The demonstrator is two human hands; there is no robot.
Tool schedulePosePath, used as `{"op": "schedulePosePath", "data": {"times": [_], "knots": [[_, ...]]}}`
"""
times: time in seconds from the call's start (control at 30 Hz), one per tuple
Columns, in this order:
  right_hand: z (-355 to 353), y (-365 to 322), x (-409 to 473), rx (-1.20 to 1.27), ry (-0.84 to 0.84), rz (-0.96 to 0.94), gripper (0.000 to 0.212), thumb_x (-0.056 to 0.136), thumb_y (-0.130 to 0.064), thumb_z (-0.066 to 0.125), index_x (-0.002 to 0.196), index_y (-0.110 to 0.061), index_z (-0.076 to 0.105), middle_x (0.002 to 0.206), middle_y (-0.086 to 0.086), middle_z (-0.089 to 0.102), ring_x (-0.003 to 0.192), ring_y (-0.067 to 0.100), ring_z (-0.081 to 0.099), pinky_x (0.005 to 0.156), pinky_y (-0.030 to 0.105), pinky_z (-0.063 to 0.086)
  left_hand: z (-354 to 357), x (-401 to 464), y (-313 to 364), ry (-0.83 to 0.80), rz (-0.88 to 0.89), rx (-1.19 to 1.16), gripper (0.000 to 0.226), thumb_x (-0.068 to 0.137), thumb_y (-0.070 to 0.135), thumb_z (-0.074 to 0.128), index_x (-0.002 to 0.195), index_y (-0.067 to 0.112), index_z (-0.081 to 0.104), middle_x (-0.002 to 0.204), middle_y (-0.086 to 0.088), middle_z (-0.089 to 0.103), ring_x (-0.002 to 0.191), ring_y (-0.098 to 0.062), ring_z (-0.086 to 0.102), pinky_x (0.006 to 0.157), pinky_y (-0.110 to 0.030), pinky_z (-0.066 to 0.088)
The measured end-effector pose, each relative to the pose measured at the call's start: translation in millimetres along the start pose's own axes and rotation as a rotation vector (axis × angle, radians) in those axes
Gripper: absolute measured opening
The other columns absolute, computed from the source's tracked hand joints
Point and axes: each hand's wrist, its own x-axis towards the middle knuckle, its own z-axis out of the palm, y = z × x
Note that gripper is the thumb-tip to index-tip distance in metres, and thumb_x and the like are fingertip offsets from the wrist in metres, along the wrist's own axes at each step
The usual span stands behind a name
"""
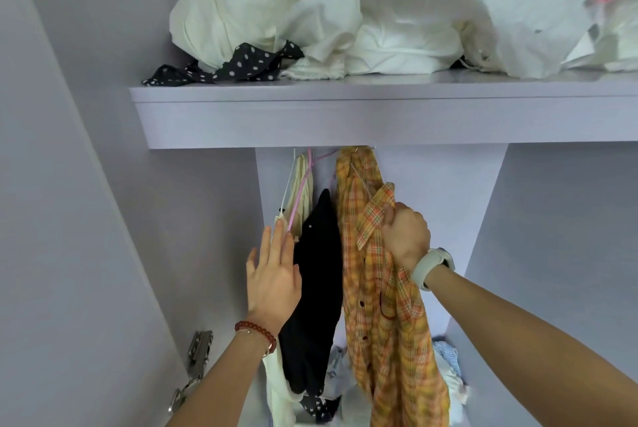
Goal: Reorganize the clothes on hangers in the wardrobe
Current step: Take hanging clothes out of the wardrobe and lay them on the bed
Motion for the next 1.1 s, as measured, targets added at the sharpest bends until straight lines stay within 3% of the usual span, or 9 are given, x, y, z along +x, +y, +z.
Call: {"op": "schedulePosePath", "data": {"times": [0.13, 0.27, 0.37, 0.53, 0.67, 0.77, 0.87, 1.0, 1.1], "knots": [[-20.3, 7.4, -2.9, 0.101, 0.066, -0.060, 0.034, 0.098, -0.026, 0.036, 0.081, 0.000, 0.050, 0.077, 0.024, 0.061, 0.072, 0.040, 0.056, 0.057, 0.032, 0.032, -7.5, 2.5, 11.4, 0.048, -0.054, -0.049, 0.052, 0.089, 0.019, 0.051, 0.139, 0.014, 0.037, 0.154, -0.011, 0.016, 0.143, -0.031, 0.004, 0.109, -0.060, 0.006], [-34.4, 41.9, -36.9, 0.090, -0.002, -0.102, 0.029, 0.096, -0.029, 0.042, 0.080, -0.004, 0.047, 0.061, 0.013, 0.054, 0.064, 0.039, 0.056, 0.054, 0.031, 0.032, -12.7, 6.4, 39.7, 0.162, 0.015, -0.188, 0.045, 0.084, 0.013, 0.058, 0.128, 0.010, 0.052, 0.142, -0.017, 0.039, 0.136, -0.036, 0.026, 0.105, -0.061, 0.018], [-46.4, 85.1, -77.8, 0.008, -0.037, -0.113, 0.036, 0.093, -0.035, 0.045, 0.098, -0.001, 0.057, 0.064, 0.012, 0.066, 0.064, 0.036, 0.061, 0.056, 0.032, 0.039, -3.9, 7.0, 67.1, 0.166, 0.111, -0.330, 0.047, 0.089, 0.015, 0.053, 0.134, 0.007, 0.044, 0.143, -0.018, 0.037, 0.136, -0.035, 0.027, 0.105, -0.055, 0.027], [-90.8, 156.0, -159.4, -0.095, 0.004, -0.181, 0.069, 0.092, -0.056, 0.021, 0.083, -0.002, 0.063, 0.046, 0.000, 0.061, 0.037, 0.020, 0.055, 0.039, 0.019, 0.039, 26.7, 5.8, 122.4, -0.027, 0.284, -0.537, 0.059, 0.094, 0.027, 0.047, 0.143, 0.005, 0.024, 0.150, -0.017, 0.023, 0.140, -0.032, 0.017, 0.110, -0.050, 0.022], [-146.7, 204.6, -226.3, -0.273, 0.015, -0.089, 0.062, 0.096, -0.050, 0.022, 0.083, -0.005, 0.062, 0.041, -0.001, 0.053, 0.031, 0.015, 0.048, 0.033, 0.023, 0.039, 61.5, -12.1, 175.7, -0.259, 0.422, -0.447, 0.059, 0.094, 0.039, 0.039, 0.145, 0.013, 0.022, 0.154, -0.009, 0.014, 0.142, -0.027, 0.004, 0.112, -0.053, 0.009], [-191.0, 226.3, -281.4, -0.346, 0.032, 0.027, 0.057, 0.097, -0.045, 0.024, 0.082, -0.004, 0.061, 0.041, -0.004, 0.050, 0.030, 0.013, 0.043, 0.032, 0.022, 0.036, 74.0, -38.5, 224.9, -0.315, 0.585, -0.459, 0.047, 0.093, 0.031, 0.047, 0.136, 0.012, 0.041, 0.141, -0.012, 0.039, 0.133, -0.034, 0.030, 0.107, -0.055, 0.022], [-228.1, 242.8, -345.6, -0.433, 0.041, 0.177, 0.056, 0.097, -0.045, 0.023, 0.083, -0.005, 0.060, 0.041, -0.004, 0.049, 0.030, 0.012, 0.042, 0.032, 0.021, 0.035, 74.6, -72.7, 280.2, -0.338, 0.711, -0.505, 0.026, 0.092, 0.021, 0.052, 0.112, 0.007, 0.061, 0.111, -0.015, 0.060, 0.101, -0.035, 0.056, 0.088, -0.047, 0.043], [-267.0, 261.6, -435.6, -0.562, 0.016, 0.425, 0.045, 0.095, -0.041, 0.029, 0.083, -0.009, 0.059, 0.041, -0.002, 0.051, 0.030, 0.017, 0.045, 0.031, 0.021, 0.033, 57.9, -147.7, 350.9, -0.497, 0.830, -0.687, 0.016, 0.091, 0.010, 0.054, 0.097, 0.001, 0.066, 0.093, -0.019, 0.065, 0.083, -0.038, 0.061, 0.069, -0.042, 0.046], [-298.6, 272.8, -499.7, -0.669, 0.085, 0.718, 0.023, 0.091, -0.028, 0.047, 0.081, -0.010, 0.057, 0.050, 0.002, 0.058, 0.039, 0.023, 0.054, 0.037, 0.023, 0.032, 35.4, -220.5, 394.2, -0.599, 0.917, -0.832, 0.007, 0.085, 0.007, 0.063, 0.085, 0.003, 0.068, 0.078, -0.013, 0.067, 0.073, -0.031, 0.063, 0.064, -0.031, 0.042]]}}
